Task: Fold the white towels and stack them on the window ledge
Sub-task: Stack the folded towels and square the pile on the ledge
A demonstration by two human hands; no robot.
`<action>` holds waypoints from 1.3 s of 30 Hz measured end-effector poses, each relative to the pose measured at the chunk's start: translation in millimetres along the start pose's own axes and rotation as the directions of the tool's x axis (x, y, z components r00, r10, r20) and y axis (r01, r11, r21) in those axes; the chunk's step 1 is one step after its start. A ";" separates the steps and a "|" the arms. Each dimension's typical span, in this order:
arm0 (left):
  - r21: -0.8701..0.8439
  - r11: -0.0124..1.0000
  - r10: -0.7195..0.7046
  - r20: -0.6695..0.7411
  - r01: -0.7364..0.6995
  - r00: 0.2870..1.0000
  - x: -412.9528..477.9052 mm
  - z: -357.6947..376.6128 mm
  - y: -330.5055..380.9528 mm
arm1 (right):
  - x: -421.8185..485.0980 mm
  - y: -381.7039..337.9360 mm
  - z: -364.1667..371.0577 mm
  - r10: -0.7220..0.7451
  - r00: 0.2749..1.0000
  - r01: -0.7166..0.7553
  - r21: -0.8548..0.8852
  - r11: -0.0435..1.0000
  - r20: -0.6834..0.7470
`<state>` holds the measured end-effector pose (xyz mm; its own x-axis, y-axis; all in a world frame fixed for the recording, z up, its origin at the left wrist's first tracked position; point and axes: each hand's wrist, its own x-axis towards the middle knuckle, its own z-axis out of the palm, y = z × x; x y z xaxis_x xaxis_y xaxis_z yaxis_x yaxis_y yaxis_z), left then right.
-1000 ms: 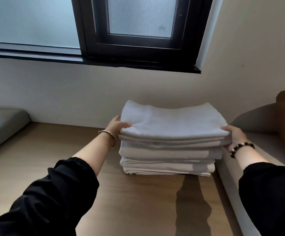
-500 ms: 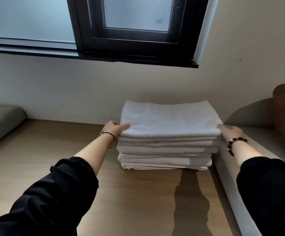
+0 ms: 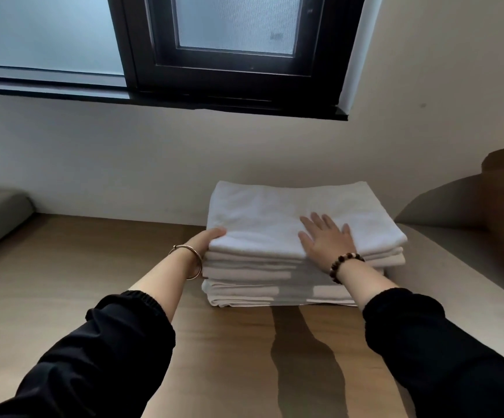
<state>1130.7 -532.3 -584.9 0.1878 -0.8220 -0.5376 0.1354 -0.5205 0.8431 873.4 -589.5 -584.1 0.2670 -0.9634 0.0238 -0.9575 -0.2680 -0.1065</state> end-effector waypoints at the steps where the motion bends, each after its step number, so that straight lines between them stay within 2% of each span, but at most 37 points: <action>1: -0.013 1.000 -0.002 -0.002 0.002 1.000 2.1 1.2 -3.3 | 0.4 3.7 0.2 -0.009 1.000 0.009 -0.010 1.000 -0.005; 4: -0.004 0.999 -0.048 0.041 0.048 0.998 -0.8 7.0 -12.7 | 3.9 14.7 -4.3 -0.006 1.000 0.007 -0.065 0.998 0.013; 8: -0.012 0.997 -0.081 0.071 0.082 0.994 -16.4 24.9 -26.9 | 3.8 27.3 -7.9 0.175 0.984 -0.176 -0.124 0.976 -0.018; 10: -0.060 0.995 -0.073 0.065 0.077 0.995 -24.6 32.9 -32.6 | -4.9 29.4 -5.7 0.268 0.962 -0.269 -0.010 0.963 -0.058; 13: -0.075 0.993 -0.085 0.051 0.089 0.995 -33.0 34.9 -36.6 | -26.0 31.0 2.3 0.399 0.893 -0.318 0.335 0.887 -0.208; 15: -0.048 0.992 -0.110 0.048 0.113 0.993 -38.9 37.2 -38.6 | -41.7 30.1 11.9 0.525 0.800 -0.291 0.578 0.763 -0.290; 17: -0.056 0.989 -0.133 0.069 0.137 0.989 -47.2 44.1 -43.7 | -56.0 20.5 19.3 0.623 0.744 -0.213 0.798 0.563 -0.242; 20: -0.031 0.989 -0.142 0.096 0.146 0.985 -55.7 52.6 -55.9 | -67.3 4.5 24.4 0.615 0.789 -0.101 0.983 0.152 -0.014; 21: 0.005 0.991 -0.137 0.104 0.137 0.985 -59.2 52.8 -57.8 | -69.0 2.2 24.3 0.607 0.794 -0.104 0.989 0.101 0.021; 22: 0.061 0.990 -0.137 0.112 0.131 0.984 -62.1 50.6 -57.5 | -70.2 0.8 23.7 0.620 0.785 -0.109 0.989 0.104 0.021; 23: 0.128 0.983 -0.143 0.118 0.128 0.983 -65.0 46.8 -55.6 | -72.0 -0.1 21.9 0.657 0.754 -0.125 0.979 0.163 -0.013; 25: 0.217 0.970 -0.136 0.123 0.108 0.983 -66.7 37.1 -51.6 | -76.8 -1.0 18.7 0.687 0.706 -0.201 0.881 0.428 -0.173; 26: 0.225 0.970 -0.119 0.123 0.089 0.985 -66.6 32.4 -50.3 | -79.5 -3.7 16.3 0.626 0.729 -0.215 0.776 0.594 -0.277; 27: 0.209 0.976 -0.090 0.112 0.065 0.990 -65.9 28.1 -50.1 | -82.0 -8.6 13.5 0.506 0.778 -0.188 0.630 0.754 -0.372; 28: 0.186 0.982 -0.054 0.087 0.037 0.995 -64.3 24.4 -51.3 | -82.7 -15.7 9.9 0.348 0.837 -0.121 0.477 0.871 -0.423; 29: 0.150 0.989 -0.014 0.054 0.006 0.998 -63.3 21.3 -53.5 | -82.5 -24.9 4.6 0.196 0.887 -0.033 0.366 0.930 -0.418; 31: 0.051 0.997 0.059 -0.018 -0.058 0.998 -60.2 16.0 -60.1 | -78.6 -45.2 -6.2 -0.012 0.940 0.115 0.283 0.952 -0.341; 33: -0.049 0.993 0.108 -0.056 -0.111 0.993 -55.2 10.4 -66.5 | -72.9 -66.1 -17.6 -0.100 0.964 0.176 0.306 0.936 -0.248; 36: -0.179 0.972 0.151 -0.008 -0.150 0.989 -55.0 5.4 -74.7 | -67.8 -95.2 -34.2 -0.166 0.983 0.180 0.224 0.958 -0.081; 39: -0.245 0.957 0.164 0.016 -0.155 0.986 -55.0 6.0 -79.8 | -64.2 -118.7 -42.7 -0.130 0.990 0.124 0.093 0.988 0.062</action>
<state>1103.7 -447.0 -622.5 0.1923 -0.8998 -0.3917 0.3392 -0.3136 0.8869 965.3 -496.1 -530.6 0.3951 -0.9183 -0.0244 -0.9028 -0.3833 -0.1950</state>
